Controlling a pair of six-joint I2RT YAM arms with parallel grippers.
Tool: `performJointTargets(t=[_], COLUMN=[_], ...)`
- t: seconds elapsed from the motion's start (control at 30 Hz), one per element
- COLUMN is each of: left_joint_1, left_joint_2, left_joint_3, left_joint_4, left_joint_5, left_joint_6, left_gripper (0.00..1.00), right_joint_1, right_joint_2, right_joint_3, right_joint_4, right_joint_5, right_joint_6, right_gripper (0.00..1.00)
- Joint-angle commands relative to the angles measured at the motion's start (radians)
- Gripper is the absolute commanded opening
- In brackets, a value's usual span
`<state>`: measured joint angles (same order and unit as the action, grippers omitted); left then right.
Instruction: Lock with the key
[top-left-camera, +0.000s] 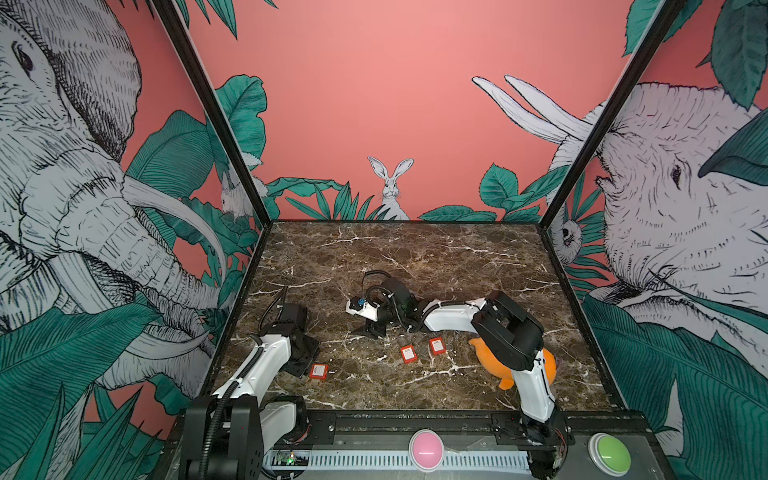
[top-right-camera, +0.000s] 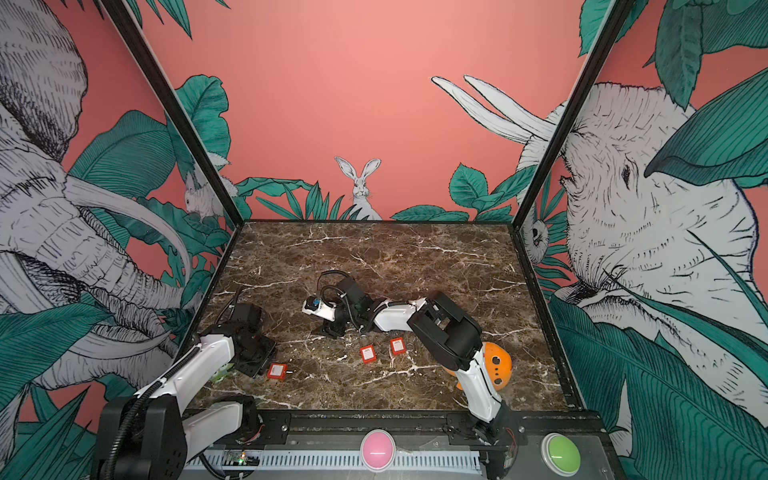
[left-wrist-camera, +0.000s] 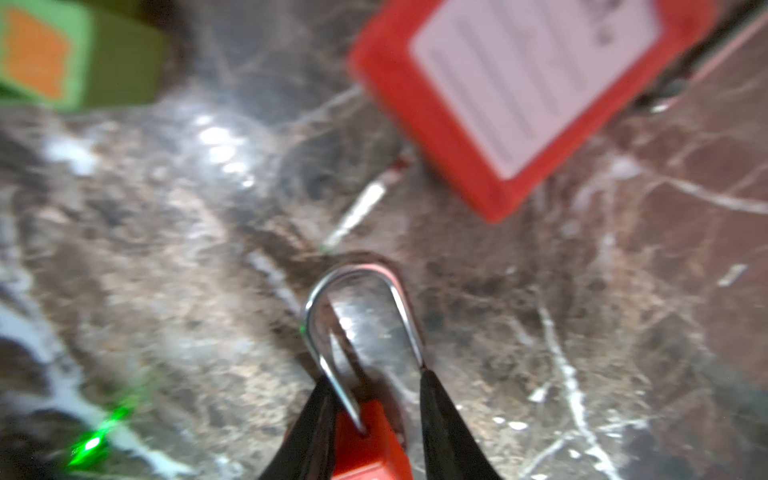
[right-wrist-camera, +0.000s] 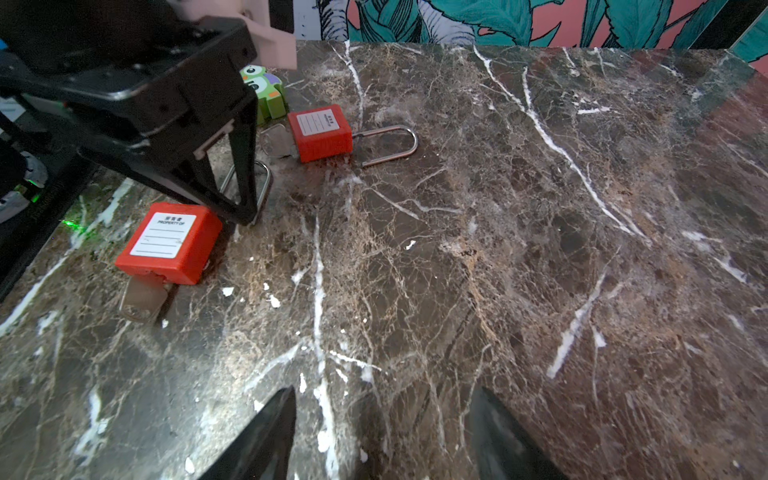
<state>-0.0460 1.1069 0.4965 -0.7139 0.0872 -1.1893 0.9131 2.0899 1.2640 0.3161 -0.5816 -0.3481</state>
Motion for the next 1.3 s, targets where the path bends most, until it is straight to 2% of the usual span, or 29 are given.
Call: performJointTargets(t=[0.0, 0.27, 0.4, 0.53, 0.77, 0.9, 0.97, 1.07, 1.27], left_joint_1=[-0.023, -0.163, -0.209, -0.216, -0.216, -0.216, -0.216, -0.216, -0.216], left_joint_2=[0.015, 0.084, 0.131, 0.136, 0.054, 0.062, 0.071, 0.061, 0.026], left_joint_3=[-0.032, -0.042, -0.014, 0.043, 0.165, 0.199, 0.187, 0.131, 0.099], left_joint_4=[0.138, 0.423, 0.511, 0.485, 0.204, 0.035, -0.011, 0.028, 0.05], left_joint_5=[0.023, -0.06, -0.107, -0.132, -0.271, -0.275, -0.255, -0.167, -0.11], left_joint_6=[-0.063, -0.253, -0.271, -0.191, 0.134, 0.278, 0.319, 0.356, 0.427], left_gripper=[0.35, 0.33, 0.32, 0.32, 0.38, 0.4, 0.42, 0.46, 0.49], right_joint_1=[-0.007, -0.017, -0.018, -0.019, -0.016, -0.016, -0.016, -0.016, -0.016], right_joint_2=[0.0, -0.055, -0.083, -0.101, -0.108, -0.102, -0.104, -0.105, -0.111], right_joint_3=[0.027, 0.041, 0.074, 0.067, 0.055, 0.055, 0.055, 0.055, 0.019], right_joint_4=[0.009, -0.13, -0.218, -0.244, -0.224, -0.221, -0.216, -0.213, -0.198], right_joint_5=[-0.016, -0.001, 0.008, 0.016, 0.028, 0.041, 0.047, 0.052, 0.054], right_joint_6=[-0.018, -0.072, -0.085, -0.061, -0.014, -0.011, -0.012, -0.017, -0.012], right_gripper=[0.66, 0.66, 0.66, 0.65, 0.63, 0.63, 0.63, 0.63, 0.63])
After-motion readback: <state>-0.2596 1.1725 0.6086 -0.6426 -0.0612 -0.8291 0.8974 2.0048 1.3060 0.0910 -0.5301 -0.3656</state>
